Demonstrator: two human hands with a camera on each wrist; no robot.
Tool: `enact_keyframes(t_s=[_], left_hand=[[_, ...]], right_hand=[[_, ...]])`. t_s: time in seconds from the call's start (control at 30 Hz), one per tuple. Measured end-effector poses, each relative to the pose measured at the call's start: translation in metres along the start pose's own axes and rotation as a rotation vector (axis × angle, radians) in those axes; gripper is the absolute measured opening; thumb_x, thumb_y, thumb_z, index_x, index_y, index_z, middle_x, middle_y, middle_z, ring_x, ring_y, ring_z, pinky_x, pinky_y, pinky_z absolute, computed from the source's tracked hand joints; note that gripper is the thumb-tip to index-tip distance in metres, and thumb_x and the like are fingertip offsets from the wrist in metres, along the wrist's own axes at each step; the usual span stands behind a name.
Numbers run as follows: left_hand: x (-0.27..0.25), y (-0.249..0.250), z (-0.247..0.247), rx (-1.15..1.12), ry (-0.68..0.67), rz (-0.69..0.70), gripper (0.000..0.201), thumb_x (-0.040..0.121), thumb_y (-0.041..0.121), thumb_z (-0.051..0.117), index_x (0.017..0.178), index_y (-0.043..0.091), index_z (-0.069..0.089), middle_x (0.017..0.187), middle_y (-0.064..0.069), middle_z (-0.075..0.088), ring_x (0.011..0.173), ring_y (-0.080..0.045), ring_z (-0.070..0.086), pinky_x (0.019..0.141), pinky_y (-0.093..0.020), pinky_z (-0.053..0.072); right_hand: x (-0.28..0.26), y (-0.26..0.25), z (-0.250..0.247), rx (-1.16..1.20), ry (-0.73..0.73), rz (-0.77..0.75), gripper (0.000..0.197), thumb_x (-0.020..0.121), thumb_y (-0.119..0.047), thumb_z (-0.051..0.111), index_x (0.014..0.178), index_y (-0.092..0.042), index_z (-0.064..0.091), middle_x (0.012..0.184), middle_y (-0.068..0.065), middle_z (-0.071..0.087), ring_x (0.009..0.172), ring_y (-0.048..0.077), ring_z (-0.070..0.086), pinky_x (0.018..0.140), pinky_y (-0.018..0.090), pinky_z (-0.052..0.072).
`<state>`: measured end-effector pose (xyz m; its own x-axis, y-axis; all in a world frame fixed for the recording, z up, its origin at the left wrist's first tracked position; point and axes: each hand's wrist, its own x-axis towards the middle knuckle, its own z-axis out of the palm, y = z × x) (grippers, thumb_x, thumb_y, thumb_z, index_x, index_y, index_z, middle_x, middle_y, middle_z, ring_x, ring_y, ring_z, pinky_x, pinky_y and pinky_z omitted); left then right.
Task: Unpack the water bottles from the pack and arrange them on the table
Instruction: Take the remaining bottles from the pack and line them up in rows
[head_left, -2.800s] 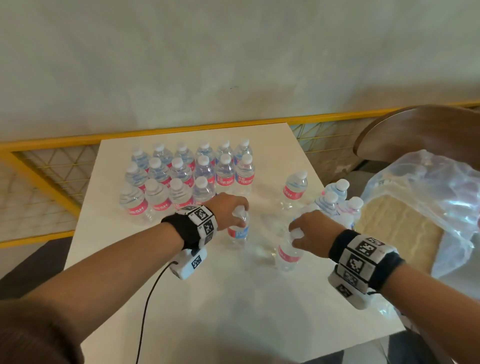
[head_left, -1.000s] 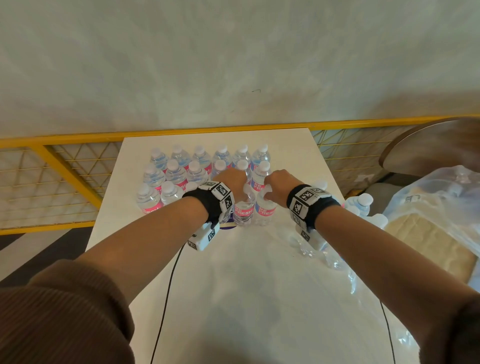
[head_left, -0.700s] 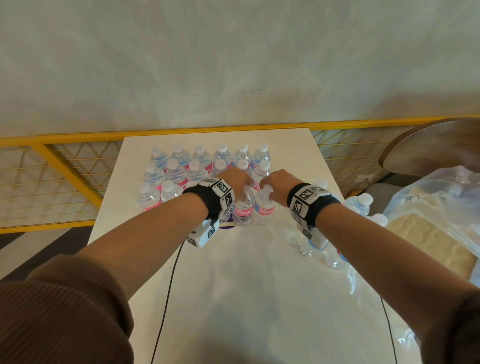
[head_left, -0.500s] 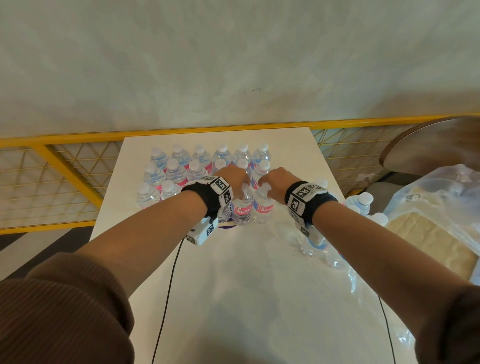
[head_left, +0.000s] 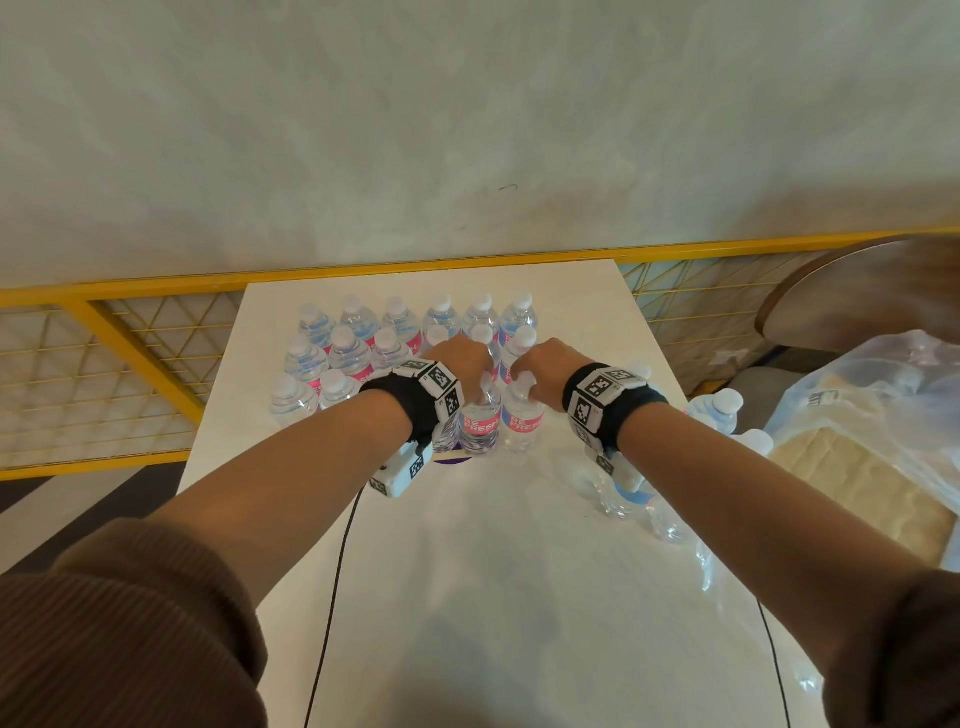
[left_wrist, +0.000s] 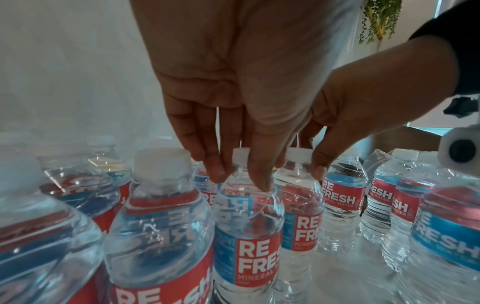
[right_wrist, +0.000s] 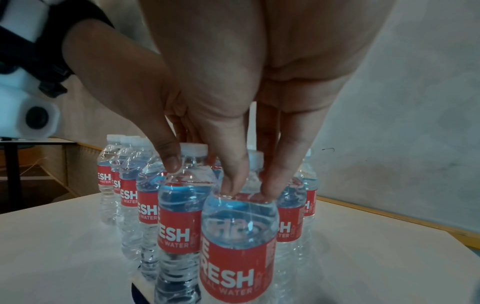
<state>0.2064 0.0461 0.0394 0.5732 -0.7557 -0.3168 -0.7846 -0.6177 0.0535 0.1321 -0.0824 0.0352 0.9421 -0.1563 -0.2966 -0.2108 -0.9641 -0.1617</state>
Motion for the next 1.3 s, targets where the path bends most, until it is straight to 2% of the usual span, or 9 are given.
enact_keyframes(t_s=[0.13, 0.23, 0.37, 0.5, 0.67, 0.8, 0.9, 1.03, 1.3], left_hand=[[0.001, 0.001, 0.0, 0.006, -0.013, -0.022, 0.013, 0.088, 0.016, 0.059, 0.076, 0.01, 0.061, 0.065, 0.002, 0.046, 0.078, -0.022, 0.052, 0.072, -0.027, 0.043], [0.0, 0.001, -0.002, -0.003, -0.018, -0.014, 0.016, 0.087, 0.019, 0.063, 0.094, 0.005, 0.068, 0.078, -0.002, 0.055, 0.08, -0.022, 0.055, 0.073, -0.027, 0.045], [0.0, 0.0, -0.003, -0.011, -0.013, -0.02, 0.017, 0.087, 0.018, 0.063, 0.094, 0.004, 0.068, 0.081, -0.004, 0.056, 0.077, -0.022, 0.054, 0.071, -0.028, 0.045], [-0.002, 0.001, -0.004, -0.01, -0.019, -0.034, 0.012, 0.087, 0.017, 0.062, 0.087, 0.006, 0.067, 0.068, 0.0, 0.052, 0.076, -0.022, 0.055, 0.069, -0.029, 0.045], [-0.004, 0.001, -0.005, -0.036, -0.027, -0.029, 0.019, 0.087, 0.018, 0.061, 0.098, 0.004, 0.068, 0.084, -0.004, 0.057, 0.087, -0.025, 0.062, 0.074, -0.03, 0.047], [-0.011, 0.005, -0.007, 0.031, -0.041, 0.002, 0.016, 0.086, 0.019, 0.062, 0.097, 0.008, 0.062, 0.08, -0.001, 0.056, 0.085, -0.023, 0.058, 0.072, -0.028, 0.043], [-0.02, 0.017, -0.01, -0.012, 0.016, -0.001, 0.046, 0.083, 0.026, 0.066, 0.123, 0.011, 0.048, 0.112, -0.007, 0.055, 0.104, -0.026, 0.057, 0.082, -0.034, 0.048], [-0.024, 0.057, -0.012, -0.075, 0.2, 0.175, 0.053, 0.088, 0.025, 0.058, 0.136, 0.016, 0.04, 0.134, -0.005, 0.042, 0.122, -0.026, 0.044, 0.097, -0.039, 0.045], [-0.009, 0.154, 0.014, -0.227, 0.025, 0.52, 0.055, 0.083, 0.028, 0.066, 0.134, 0.023, 0.046, 0.128, -0.004, 0.048, 0.116, -0.022, 0.053, 0.097, -0.037, 0.045]], right_hand=[[0.001, -0.001, -0.001, -0.002, 0.004, -0.006, 0.035, 0.087, -0.014, 0.063, 0.122, -0.013, 0.061, 0.121, 0.012, 0.06, 0.109, 0.028, 0.059, 0.09, 0.03, 0.047], [0.001, -0.002, -0.002, -0.008, 0.005, 0.007, 0.029, 0.087, -0.015, 0.062, 0.115, -0.01, 0.064, 0.113, 0.013, 0.063, 0.104, 0.029, 0.06, 0.079, 0.026, 0.045], [0.002, -0.002, -0.001, -0.02, 0.017, 0.014, 0.026, 0.084, -0.016, 0.066, 0.109, -0.009, 0.065, 0.109, 0.013, 0.063, 0.099, 0.029, 0.061, 0.075, 0.026, 0.044], [0.003, -0.002, -0.001, -0.041, 0.008, 0.01, 0.03, 0.084, -0.017, 0.066, 0.113, -0.012, 0.064, 0.113, 0.012, 0.063, 0.103, 0.029, 0.061, 0.083, 0.029, 0.048], [0.0, -0.001, -0.004, -0.044, -0.003, 0.004, 0.033, 0.084, -0.02, 0.068, 0.115, -0.014, 0.064, 0.115, 0.011, 0.062, 0.104, 0.028, 0.061, 0.087, 0.032, 0.05], [-0.015, 0.004, -0.017, -0.001, 0.0, 0.026, 0.048, 0.084, -0.026, 0.067, 0.129, -0.018, 0.053, 0.127, 0.009, 0.058, 0.113, 0.027, 0.057, 0.095, 0.035, 0.048], [-0.041, 0.022, -0.037, 0.055, 0.017, 0.077, 0.049, 0.087, -0.024, 0.064, 0.133, -0.017, 0.048, 0.127, 0.006, 0.056, 0.116, 0.024, 0.054, 0.096, 0.031, 0.043], [-0.085, 0.054, -0.053, 0.044, 0.006, 0.148, 0.037, 0.087, -0.022, 0.063, 0.123, -0.019, 0.057, 0.121, 0.003, 0.058, 0.111, 0.021, 0.053, 0.088, 0.027, 0.041], [-0.162, 0.098, -0.032, -0.102, -0.172, 0.344, 0.031, 0.087, -0.03, 0.062, 0.114, -0.015, 0.064, 0.115, 0.006, 0.064, 0.105, 0.022, 0.06, 0.092, 0.031, 0.05]])
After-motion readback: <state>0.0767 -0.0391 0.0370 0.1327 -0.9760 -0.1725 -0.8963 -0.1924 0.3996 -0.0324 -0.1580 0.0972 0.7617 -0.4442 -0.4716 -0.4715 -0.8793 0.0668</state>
